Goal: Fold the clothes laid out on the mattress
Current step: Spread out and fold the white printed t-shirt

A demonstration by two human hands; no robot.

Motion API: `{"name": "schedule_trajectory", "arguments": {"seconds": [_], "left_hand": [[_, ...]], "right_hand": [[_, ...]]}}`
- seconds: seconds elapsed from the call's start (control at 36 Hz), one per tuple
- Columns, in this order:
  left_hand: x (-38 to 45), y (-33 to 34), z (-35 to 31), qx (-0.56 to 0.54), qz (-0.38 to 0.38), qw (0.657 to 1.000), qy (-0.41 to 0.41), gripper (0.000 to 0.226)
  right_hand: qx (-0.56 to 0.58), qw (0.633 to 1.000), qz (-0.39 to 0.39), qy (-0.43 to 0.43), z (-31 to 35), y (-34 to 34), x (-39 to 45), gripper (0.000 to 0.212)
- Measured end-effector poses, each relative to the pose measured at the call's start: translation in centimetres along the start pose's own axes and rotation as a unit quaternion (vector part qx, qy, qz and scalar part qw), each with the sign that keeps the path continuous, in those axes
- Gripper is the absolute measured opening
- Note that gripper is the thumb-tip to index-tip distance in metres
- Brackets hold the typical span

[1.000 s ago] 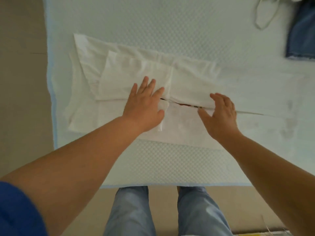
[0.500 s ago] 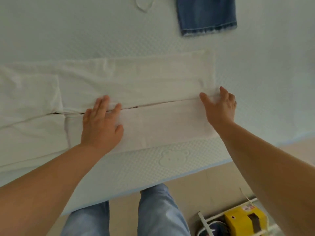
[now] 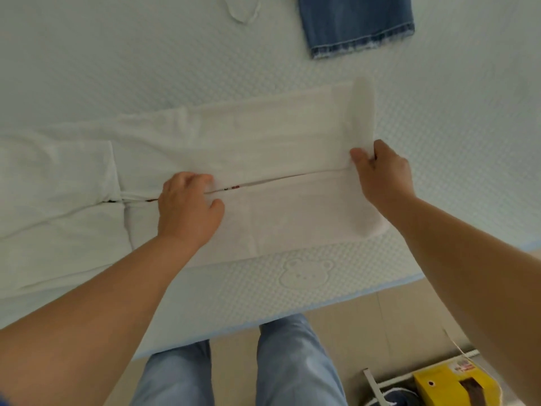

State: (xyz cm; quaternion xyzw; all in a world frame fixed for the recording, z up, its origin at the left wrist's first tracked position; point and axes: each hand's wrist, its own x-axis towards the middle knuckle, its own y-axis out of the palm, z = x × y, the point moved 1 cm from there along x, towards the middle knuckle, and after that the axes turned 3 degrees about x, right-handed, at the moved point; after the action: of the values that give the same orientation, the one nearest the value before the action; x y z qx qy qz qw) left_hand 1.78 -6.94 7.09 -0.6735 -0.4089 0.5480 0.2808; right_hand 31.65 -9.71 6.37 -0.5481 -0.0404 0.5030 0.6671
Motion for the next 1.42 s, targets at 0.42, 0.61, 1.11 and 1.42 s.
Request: {"name": "schedule_trajectory", "arguments": {"seconds": [0.42,0.61,1.11,1.42], "left_hand": [[0.1,-4.4,4.4,-0.451,0.028,0.875,-0.174,0.010],[0.2,-6.5,12.4,-0.683,0.175,0.669,-0.233,0.054],[0.7,-4.1,13.9,-0.232,-0.096,0.962,-0.111,0.020],[-1.7,-3.4,16.9,-0.189,-0.102,0.960,-0.179,0.027]], "right_hand": [[0.071,0.978,0.070,-0.183,15.2,4.3,-10.3,0.018],[0.116,0.958,0.184,-0.189,24.0,14.0,-15.0,0.020],[0.042,0.999,0.004,0.007,15.1,13.5,-12.8,0.055],[0.062,0.993,0.090,0.045,12.4,14.6,-11.3,0.043]]}}
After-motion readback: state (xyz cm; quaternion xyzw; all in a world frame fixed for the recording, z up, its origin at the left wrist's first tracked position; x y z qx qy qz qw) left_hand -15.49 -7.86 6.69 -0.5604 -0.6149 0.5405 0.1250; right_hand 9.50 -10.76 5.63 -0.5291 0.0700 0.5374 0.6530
